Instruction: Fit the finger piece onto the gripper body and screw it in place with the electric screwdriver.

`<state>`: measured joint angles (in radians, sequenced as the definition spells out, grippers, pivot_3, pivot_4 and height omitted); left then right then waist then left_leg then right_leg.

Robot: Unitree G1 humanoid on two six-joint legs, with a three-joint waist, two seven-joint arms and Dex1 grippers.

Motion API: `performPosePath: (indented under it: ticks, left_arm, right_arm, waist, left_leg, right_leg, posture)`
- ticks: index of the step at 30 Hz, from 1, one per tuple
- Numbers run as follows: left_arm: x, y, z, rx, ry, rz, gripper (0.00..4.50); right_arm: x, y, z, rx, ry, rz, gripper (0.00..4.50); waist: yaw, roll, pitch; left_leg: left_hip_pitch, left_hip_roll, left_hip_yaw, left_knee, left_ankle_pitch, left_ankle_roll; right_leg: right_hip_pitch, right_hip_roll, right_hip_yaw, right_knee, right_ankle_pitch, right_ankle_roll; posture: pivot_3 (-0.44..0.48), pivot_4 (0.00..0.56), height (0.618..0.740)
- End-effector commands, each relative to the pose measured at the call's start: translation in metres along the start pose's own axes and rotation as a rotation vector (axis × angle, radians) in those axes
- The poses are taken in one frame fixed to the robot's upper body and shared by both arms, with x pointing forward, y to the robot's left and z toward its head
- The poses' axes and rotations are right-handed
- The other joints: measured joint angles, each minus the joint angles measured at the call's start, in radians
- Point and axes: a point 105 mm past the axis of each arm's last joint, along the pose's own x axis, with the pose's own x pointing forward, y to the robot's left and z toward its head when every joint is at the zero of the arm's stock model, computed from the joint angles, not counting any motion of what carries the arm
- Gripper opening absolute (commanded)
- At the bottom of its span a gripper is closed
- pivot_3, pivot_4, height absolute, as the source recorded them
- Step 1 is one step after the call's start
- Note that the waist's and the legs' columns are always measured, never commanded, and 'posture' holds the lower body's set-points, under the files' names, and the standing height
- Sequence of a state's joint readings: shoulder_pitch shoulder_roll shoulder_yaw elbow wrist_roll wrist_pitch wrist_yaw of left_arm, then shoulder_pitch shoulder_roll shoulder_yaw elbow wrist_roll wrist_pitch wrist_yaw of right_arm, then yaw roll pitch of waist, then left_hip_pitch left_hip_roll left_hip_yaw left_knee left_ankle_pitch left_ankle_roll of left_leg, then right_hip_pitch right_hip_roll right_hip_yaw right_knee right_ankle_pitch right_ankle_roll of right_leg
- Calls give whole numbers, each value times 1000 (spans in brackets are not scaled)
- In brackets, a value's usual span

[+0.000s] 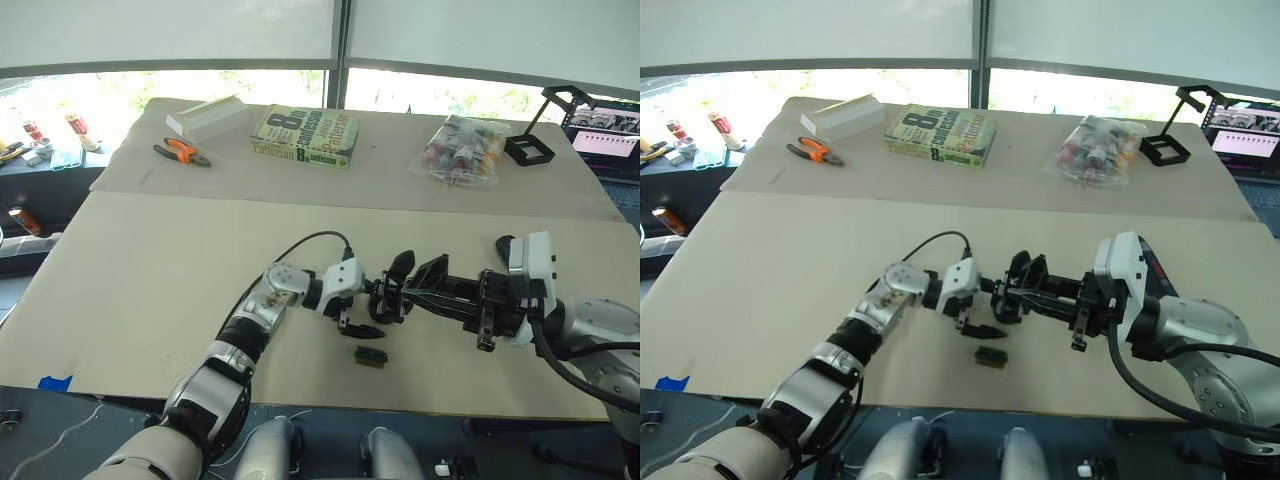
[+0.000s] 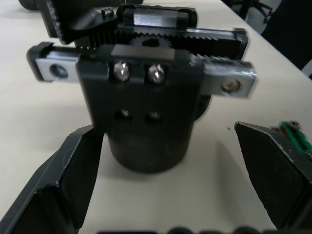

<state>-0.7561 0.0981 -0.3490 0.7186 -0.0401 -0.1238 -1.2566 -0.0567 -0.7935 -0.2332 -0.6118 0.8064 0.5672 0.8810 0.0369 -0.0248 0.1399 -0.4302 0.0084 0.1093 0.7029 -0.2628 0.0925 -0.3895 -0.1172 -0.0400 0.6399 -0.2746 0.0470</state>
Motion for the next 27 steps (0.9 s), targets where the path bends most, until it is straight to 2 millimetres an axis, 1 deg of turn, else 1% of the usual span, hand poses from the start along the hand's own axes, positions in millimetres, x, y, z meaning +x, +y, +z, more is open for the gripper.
performPosePath:
  ticks: [1,5,10,13,16,20,23,27]
  left_arm:
    - [9,3,9,4,-23,13,4500]
    - [12,8,11,3,-31,41,4500]
    - [11,9,5,17,3,33,4500]
    - [11,11,2,19,14,42,3653]
    - [10,13,-1,16,20,47,2341]
    - [10,13,-1,22,12,43,2351]
    - [11,13,0,31,8,42,2351]
    - [12,14,1,39,11,42,2351]
  right_arm:
    - [2,4,9,-63,-31,15,377]
    - [3,5,7,-66,-30,15,377]
    - [2,5,2,-73,-21,12,377]
    - [1,5,-3,-94,-6,19,377]
    - [0,3,-8,-112,9,25,377]
    - [1,-5,-10,-132,5,24,377]
    - [7,-11,-15,-154,-9,30,377]
    - [17,-16,-30,-171,-14,58,377]
  waist:
    - [0,0,0]
    - [1,0,0]
    - [0,0,0]
    - [2,0,0]
    - [0,0,0]
    - [1,0,0]
    - [-1,0,0]
    - [1,0,0]
  left_leg:
    - [0,0,0,0,0,0]
    - [0,0,0,0,-1,1]
    - [0,0,0,0,0,1]
    - [0,-1,0,0,0,1]
    - [0,-2,0,0,-1,1]
    - [0,-2,0,1,0,1]
    - [1,-2,0,1,0,0]
    - [1,-2,0,1,0,0]
  right_leg:
    - [0,0,0,0,0,0]
    - [0,-1,0,0,0,0]
    - [0,-1,-1,0,0,0]
    - [0,-2,-1,0,0,0]
    - [0,-3,-1,0,0,0]
    - [0,-3,-1,0,0,0]
    - [0,-3,-1,1,0,0]
    - [1,-3,-2,1,0,0]
  posture:
    - [0,150,740]
    - [0,150,740]
    - [0,150,740]
    - [0,150,740]
    - [0,150,740]
    - [0,150,740]
    - [0,150,740]
    - [0,150,740]
